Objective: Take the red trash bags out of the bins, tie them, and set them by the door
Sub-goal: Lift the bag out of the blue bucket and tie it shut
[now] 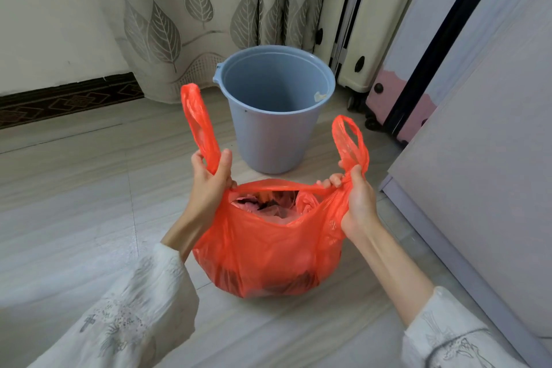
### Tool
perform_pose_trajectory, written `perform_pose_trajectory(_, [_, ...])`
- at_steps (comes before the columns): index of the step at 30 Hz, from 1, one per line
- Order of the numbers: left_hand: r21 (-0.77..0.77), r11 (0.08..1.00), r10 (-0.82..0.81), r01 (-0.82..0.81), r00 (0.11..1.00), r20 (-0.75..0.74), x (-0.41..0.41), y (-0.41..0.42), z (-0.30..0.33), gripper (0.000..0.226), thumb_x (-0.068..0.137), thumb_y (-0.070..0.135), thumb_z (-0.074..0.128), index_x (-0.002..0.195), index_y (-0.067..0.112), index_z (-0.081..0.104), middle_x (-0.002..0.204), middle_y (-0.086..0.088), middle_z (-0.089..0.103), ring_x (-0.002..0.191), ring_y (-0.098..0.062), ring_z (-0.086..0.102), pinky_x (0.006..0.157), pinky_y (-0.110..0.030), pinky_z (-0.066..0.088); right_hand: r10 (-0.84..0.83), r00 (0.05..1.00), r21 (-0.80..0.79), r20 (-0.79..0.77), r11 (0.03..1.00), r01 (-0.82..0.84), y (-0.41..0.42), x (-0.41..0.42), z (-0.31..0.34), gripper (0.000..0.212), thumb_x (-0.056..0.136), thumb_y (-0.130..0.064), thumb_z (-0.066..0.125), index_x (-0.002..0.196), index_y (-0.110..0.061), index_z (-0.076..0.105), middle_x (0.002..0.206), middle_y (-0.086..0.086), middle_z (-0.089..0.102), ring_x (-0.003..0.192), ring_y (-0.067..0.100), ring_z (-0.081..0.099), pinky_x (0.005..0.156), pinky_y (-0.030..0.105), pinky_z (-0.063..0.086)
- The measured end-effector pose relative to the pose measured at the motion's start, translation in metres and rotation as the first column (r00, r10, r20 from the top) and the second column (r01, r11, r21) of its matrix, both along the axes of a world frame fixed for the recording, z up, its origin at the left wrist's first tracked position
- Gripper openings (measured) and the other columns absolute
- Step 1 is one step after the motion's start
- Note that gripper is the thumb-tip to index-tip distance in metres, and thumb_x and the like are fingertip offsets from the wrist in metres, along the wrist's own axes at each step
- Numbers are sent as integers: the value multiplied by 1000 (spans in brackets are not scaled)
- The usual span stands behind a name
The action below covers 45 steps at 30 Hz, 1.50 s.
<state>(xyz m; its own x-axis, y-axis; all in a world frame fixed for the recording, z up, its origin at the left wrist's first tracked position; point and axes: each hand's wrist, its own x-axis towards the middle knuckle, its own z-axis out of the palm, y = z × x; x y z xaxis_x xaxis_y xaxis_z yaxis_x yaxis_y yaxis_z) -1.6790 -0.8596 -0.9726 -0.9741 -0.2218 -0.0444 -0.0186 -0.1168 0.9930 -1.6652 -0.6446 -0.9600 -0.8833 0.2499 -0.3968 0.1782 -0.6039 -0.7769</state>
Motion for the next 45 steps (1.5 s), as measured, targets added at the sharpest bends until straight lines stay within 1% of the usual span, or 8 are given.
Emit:
perform_pose_trajectory(5, [-183,964,-196,195,980,12,19,-12,-12,58,80,26,66,129,20,37,98,16,64,86,3,63,74,-13,51,160,983,717,-88,696,-49,14,10,-15,34,88,-44,50,115,-21,49,98,-8,60,93,5,56,89,28,39])
perform_pose_trajectory(11, [-332,890,-304,312,949,77,37,-9,-25,18,84,16,63,101,22,63,94,11,67,85,1,61,71,-7,46,295,949,919,115,331,-214,25,26,-41,59,76,-50,62,125,-19,52,142,6,43,144,22,13,117,49,13])
perform_pose_trajectory(14, [-350,896,-279,275,960,41,33,-1,-18,25,93,15,47,102,-1,64,101,-7,66,95,-12,58,85,-24,45,351,936,866,-24,475,-156,15,22,-34,8,87,-19,60,90,-25,63,125,4,57,135,27,35,115,41,24])
perform_pose_trajectory(17, [-219,943,-262,252,965,-19,31,9,-5,32,97,17,38,91,13,69,92,7,72,92,-1,65,81,-11,47,349,931,697,-109,694,-179,5,16,-19,26,96,-16,45,77,-19,62,117,-2,62,121,6,51,102,11,33])
perform_pose_trajectory(23, [192,971,-141,143,990,-21,26,17,10,38,99,30,31,66,16,45,35,1,45,57,-24,68,69,-28,57,128,980,178,-154,979,-100,-9,16,3,41,99,-37,32,67,-17,46,46,5,64,59,21,70,62,32,53])
perform_pose_trajectory(30, [467,883,-26,-36,992,125,23,13,1,39,98,35,33,64,17,40,31,4,30,39,-16,58,58,-27,57,67,997,-88,-37,994,-70,-6,16,-1,47,100,-38,23,58,-18,31,30,-7,20,24,9,19,41,20,42])
perform_pose_trajectory(35, [433,885,34,-170,952,304,26,9,-17,41,99,35,28,62,19,32,31,11,19,25,-5,16,33,-12,24,95,992,-160,86,984,-80,-5,18,-18,41,96,-27,21,57,-18,27,31,-7,19,24,8,16,36,18,30])
perform_pose_trajectory(45, [352,936,-124,-6,930,346,28,5,-27,18,91,5,41,78,17,44,44,8,27,31,-3,25,37,-16,34,167,973,-83,158,984,-155,-3,18,-31,37,90,-12,50,60,-20,31,35,-10,24,26,3,21,32,15,22])
